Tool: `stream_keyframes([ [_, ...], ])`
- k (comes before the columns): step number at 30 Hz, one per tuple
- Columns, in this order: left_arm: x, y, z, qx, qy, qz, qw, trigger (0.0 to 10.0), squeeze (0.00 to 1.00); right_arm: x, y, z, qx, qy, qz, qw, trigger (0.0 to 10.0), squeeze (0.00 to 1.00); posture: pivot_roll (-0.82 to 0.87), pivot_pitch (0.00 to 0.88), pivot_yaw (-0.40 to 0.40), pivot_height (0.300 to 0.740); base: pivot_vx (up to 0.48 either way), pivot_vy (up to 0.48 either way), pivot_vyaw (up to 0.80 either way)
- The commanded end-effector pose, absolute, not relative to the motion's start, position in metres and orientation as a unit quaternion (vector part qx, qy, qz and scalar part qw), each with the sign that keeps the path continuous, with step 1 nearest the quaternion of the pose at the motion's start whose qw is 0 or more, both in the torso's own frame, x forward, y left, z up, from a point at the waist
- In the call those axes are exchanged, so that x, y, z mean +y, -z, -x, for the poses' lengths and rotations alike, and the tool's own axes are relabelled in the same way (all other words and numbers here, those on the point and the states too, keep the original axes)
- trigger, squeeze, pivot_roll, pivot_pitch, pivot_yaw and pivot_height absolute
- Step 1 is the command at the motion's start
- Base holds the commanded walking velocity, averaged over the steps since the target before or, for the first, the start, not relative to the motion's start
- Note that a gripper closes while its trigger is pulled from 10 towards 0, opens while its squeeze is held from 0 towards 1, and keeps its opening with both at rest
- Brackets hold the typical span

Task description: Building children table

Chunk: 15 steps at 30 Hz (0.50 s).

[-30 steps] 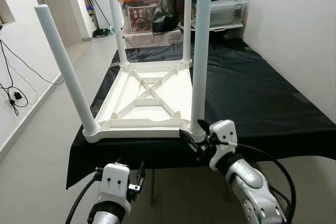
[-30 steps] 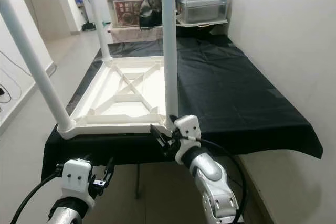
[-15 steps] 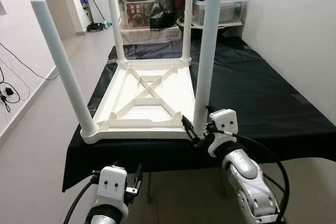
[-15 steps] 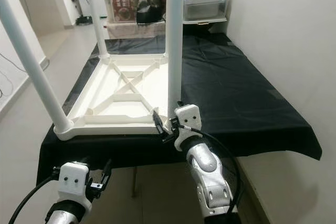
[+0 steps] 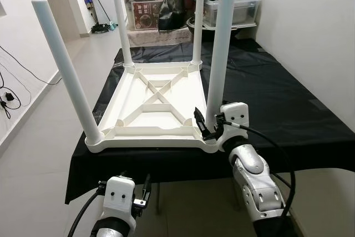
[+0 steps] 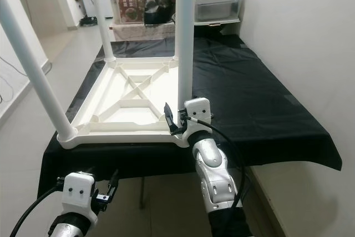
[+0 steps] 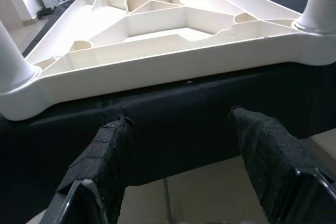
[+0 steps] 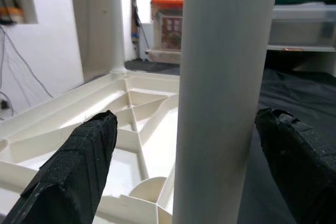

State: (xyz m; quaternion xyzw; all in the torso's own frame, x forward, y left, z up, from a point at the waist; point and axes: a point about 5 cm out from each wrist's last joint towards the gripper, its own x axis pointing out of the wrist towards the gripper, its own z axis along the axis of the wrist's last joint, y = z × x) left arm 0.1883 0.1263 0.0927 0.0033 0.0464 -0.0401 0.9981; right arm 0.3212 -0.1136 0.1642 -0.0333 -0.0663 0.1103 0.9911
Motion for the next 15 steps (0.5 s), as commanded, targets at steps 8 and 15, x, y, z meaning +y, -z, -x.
stream_keyframes([
  [8, 0.126, -0.096, -0.187, 0.046, 0.040, 0.000, 0.998, 10.0, 0.00, -0.103, -0.162, -0.335, -0.010, -0.070, 0.048, 0.996, 10.0, 0.00, 0.00, 0.000, 0.010, 0.740, 0.000, 0.000, 0.00],
  [15, 0.124, -0.096, -0.187, 0.047, 0.041, 0.001, 0.998, 10.0, 0.00, -0.097, -0.163, -0.340, 0.009, -0.054, 0.055, 0.997, 10.0, 0.00, 0.01, 0.000, 0.009, 0.740, 0.000, 0.000, 0.00],
])
